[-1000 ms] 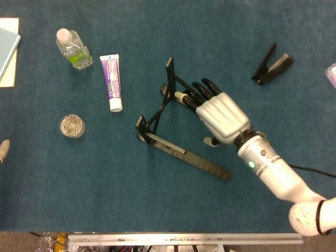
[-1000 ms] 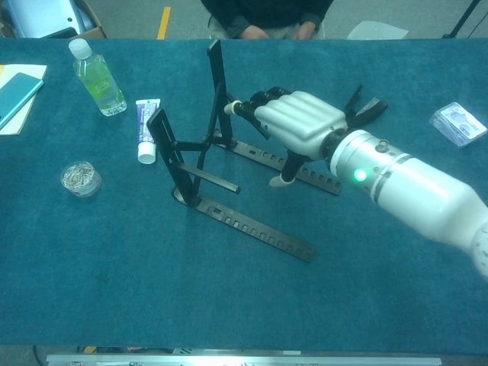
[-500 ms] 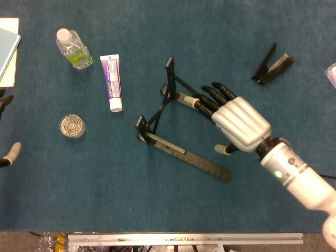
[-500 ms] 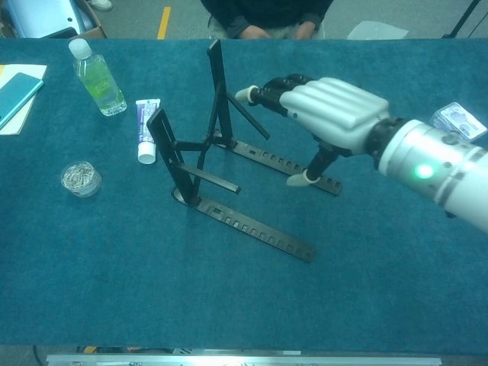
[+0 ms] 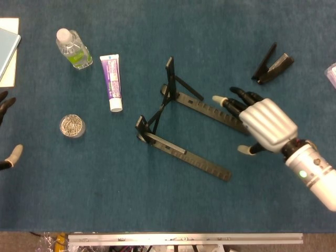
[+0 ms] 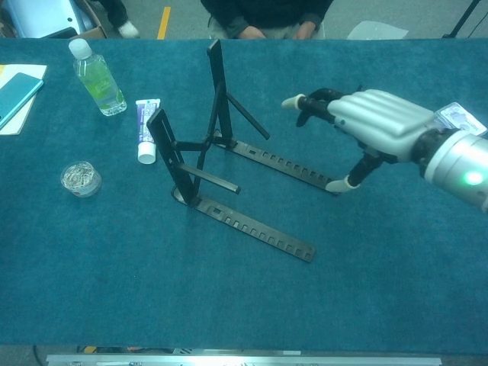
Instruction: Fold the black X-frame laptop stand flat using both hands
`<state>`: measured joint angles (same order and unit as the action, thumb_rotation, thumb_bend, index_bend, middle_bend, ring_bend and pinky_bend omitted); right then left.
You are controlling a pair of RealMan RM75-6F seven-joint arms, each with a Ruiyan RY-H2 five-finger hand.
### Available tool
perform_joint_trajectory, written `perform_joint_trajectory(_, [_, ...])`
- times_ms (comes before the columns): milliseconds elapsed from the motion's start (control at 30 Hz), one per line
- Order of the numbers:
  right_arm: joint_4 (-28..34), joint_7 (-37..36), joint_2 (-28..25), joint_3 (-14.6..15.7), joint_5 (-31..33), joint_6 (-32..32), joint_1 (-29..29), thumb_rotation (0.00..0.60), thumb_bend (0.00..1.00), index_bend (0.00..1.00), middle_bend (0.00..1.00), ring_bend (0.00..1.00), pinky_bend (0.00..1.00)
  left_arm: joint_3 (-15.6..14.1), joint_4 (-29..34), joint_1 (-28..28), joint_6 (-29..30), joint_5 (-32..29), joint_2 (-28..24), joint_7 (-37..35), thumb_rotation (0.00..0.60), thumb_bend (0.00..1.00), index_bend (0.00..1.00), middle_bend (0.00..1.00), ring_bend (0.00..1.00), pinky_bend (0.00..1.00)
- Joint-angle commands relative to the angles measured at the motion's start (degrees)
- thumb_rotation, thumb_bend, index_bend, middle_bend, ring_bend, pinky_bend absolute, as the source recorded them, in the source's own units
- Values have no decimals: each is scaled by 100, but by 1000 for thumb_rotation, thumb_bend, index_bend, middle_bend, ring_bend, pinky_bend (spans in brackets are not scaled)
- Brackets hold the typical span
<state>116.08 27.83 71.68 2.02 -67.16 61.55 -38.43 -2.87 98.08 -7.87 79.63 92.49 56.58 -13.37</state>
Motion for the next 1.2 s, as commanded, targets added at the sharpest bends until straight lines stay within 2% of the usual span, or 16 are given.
perform_joint_trajectory(33, [-115,-183,-85,82,-127,35,139,600,75,91,260,69,198,-8,3,12,1,-22,4,-4,600,338,2,24,0,0])
perform_joint_trajectory(200, [-418,-593,13,3,-304,-29,218,600,75,177,329,140,273,-18,-1,28,-21,-86,30,-19,600,338,4,31,0,0])
perform_joint_trajectory(533, [-1135,-786,735,-553,269,-686,-211,600,75,366,490,317,438,-14,-8,43,-11,-143,14,-24,600,338,5,31,0,0])
perform_joint_trajectory(867, [-1837,-361,1553,-990,1071,-1025,-775,600,75,381,508,336,455,-17,-37,70,32,-151,-24,-85,600,339,5,30,0,0])
perform_joint_trajectory(1200, [-2563,-81,2215,-1236,1703,-1179,-1231,600,75,381,508,336,455,-1,-62,96,80,-176,-70,-142,600,338,5,29,0,0])
